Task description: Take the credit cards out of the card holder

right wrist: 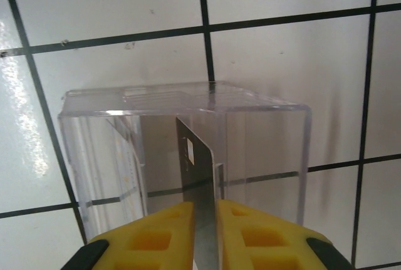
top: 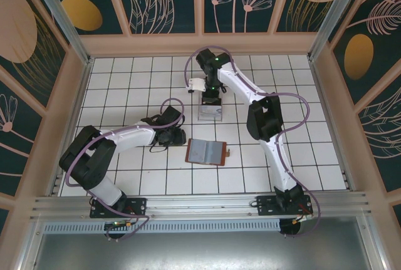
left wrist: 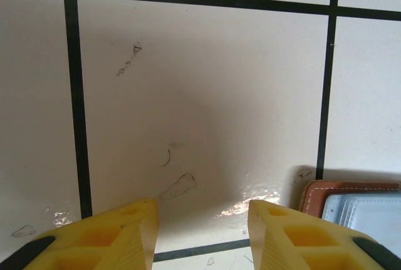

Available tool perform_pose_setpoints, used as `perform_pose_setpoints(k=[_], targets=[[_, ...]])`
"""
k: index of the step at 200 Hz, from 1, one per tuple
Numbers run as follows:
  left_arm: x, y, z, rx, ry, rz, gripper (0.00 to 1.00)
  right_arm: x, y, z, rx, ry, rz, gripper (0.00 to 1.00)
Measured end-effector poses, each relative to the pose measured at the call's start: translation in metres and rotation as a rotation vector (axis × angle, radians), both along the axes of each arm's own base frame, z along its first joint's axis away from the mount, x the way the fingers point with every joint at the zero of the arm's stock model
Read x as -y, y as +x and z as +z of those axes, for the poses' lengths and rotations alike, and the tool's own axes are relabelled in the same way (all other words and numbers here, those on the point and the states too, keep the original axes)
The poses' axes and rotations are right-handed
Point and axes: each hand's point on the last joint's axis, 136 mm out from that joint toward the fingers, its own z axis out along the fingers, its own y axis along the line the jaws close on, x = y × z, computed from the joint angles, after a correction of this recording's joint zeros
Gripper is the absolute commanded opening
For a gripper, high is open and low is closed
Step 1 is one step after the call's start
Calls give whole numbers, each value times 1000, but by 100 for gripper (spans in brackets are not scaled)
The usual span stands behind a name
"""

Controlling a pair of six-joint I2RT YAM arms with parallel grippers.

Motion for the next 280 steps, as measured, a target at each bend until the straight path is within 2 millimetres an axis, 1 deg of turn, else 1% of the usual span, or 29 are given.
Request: perform_pose_setpoints(k=[54,100,116,149,175,227,260,280], targets=[[0,0,-1,-3,3,0,43,2,17,3,71,-9,-13,28],[0,0,-1,-3,2,0,43,1,28,6,113,4,-21,29],[0,0,-1,-3,2,0,43,0,30,4,118,9,-21,29],[0,0,-1,-3,2,0,43,2,28,-7,104,0,-21,30],[0,0,-1,-3,2,0,43,1,29,-8,109,4,-21,30],[0,0,-1,-3,2,0,43,-3,38,-4,149,21,-34,30],[1,1,0,-1,1,0,43,-5,44,0,168,44,-83,30],[3,4,4,9,-6,0,43,-6,43,5,166,69,-137,30]])
